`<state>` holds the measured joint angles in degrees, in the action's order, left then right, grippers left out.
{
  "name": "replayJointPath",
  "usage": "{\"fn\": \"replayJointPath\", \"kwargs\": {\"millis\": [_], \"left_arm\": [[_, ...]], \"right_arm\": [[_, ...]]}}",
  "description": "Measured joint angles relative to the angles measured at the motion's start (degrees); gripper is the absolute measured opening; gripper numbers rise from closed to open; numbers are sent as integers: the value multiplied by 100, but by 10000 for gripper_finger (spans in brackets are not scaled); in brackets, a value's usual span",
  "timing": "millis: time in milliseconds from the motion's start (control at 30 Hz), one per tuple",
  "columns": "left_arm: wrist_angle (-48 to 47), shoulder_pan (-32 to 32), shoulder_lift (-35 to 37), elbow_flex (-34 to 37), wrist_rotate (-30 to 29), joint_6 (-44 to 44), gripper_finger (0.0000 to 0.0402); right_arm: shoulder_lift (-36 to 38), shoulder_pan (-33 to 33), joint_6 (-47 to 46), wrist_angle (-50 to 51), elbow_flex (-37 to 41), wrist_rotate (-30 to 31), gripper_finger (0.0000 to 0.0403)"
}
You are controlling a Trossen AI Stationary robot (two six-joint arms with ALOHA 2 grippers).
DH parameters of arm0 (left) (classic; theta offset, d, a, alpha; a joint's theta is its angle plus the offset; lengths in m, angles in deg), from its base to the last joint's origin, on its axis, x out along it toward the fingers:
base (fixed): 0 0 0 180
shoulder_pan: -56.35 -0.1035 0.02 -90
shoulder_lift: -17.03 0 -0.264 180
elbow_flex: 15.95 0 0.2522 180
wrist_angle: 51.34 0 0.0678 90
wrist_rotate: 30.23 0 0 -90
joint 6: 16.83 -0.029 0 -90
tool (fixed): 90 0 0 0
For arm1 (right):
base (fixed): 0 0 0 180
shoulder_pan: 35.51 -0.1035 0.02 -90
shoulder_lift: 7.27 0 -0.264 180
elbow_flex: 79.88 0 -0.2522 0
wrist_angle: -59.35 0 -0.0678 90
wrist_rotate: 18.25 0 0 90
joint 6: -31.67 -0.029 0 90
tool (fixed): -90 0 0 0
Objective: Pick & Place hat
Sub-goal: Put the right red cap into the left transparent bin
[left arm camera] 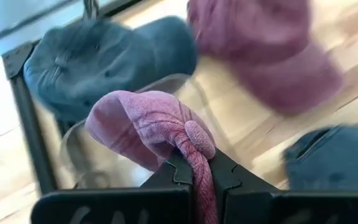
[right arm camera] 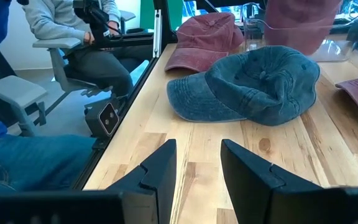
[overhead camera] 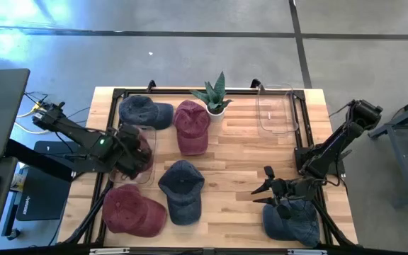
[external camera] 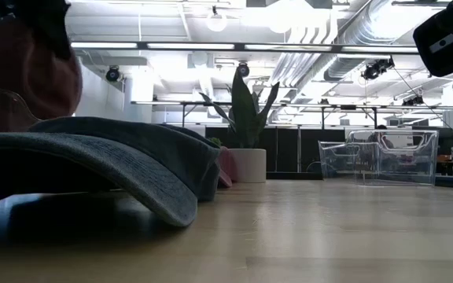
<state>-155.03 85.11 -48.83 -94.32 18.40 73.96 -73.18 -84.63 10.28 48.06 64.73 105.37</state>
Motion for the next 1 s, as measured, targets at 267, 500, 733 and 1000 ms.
{"fn": "replayJointPath", "kwargs": {"millis": [267,500,733,1000], "left_arm": [[-6,742,0,657,-544,1417,0],[-14,843,0,1244,-97,2041,0],[-9,840,0,1256,337,1601,0],[-2,840,311,1256,353,1608,57]], "right_arm": [[0,0,-7,0,0,0,122],[0,0,-11,0,4,0,122],[0,0,-17,-2,4,33,122],[0,0,-17,-2,4,31,122]]}}
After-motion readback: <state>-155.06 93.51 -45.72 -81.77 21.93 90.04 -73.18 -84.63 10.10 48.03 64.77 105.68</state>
